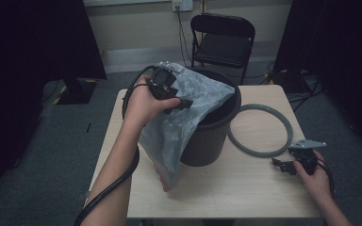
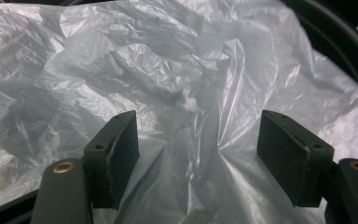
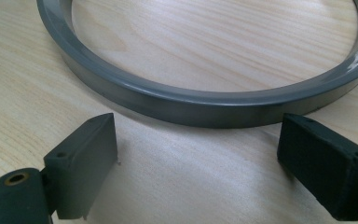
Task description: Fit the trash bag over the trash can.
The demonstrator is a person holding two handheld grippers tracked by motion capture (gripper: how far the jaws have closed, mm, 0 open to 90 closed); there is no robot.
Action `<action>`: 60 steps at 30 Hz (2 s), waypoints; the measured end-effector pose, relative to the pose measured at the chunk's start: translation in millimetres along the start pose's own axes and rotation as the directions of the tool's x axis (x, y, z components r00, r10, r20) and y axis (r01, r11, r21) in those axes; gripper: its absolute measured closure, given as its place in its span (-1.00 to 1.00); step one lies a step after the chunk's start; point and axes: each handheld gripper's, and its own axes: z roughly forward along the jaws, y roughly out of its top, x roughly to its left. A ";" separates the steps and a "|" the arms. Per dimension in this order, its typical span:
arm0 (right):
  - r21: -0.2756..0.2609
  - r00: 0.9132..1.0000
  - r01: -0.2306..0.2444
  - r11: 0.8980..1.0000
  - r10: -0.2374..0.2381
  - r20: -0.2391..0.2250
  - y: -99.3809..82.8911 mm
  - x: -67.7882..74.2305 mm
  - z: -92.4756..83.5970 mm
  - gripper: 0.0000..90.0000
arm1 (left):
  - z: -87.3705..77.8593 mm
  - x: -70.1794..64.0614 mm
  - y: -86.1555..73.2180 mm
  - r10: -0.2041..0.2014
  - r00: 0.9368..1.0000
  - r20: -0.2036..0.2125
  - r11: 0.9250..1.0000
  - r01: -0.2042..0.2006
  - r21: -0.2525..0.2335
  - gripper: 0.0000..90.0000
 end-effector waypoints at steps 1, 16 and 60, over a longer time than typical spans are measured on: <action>0.000 1.000 0.000 1.000 0.000 0.000 0.0 0.0 0.0 -0.75 | 0.7 0.1 -0.4 0.003 1.000 0.000 1.000 -0.003 0.004 -0.36; 0.000 1.000 0.001 1.000 -0.001 -0.001 -0.2 -0.1 -0.1 -0.75 | 17.4 -0.2 -8.9 0.002 1.000 0.014 0.996 -0.004 0.084 -0.41; 0.000 1.000 0.001 1.000 -0.001 -0.001 -0.2 -0.1 -0.2 -0.75 | -42.0 17.2 -25.8 -0.018 0.998 -0.066 1.000 0.017 -0.005 -0.50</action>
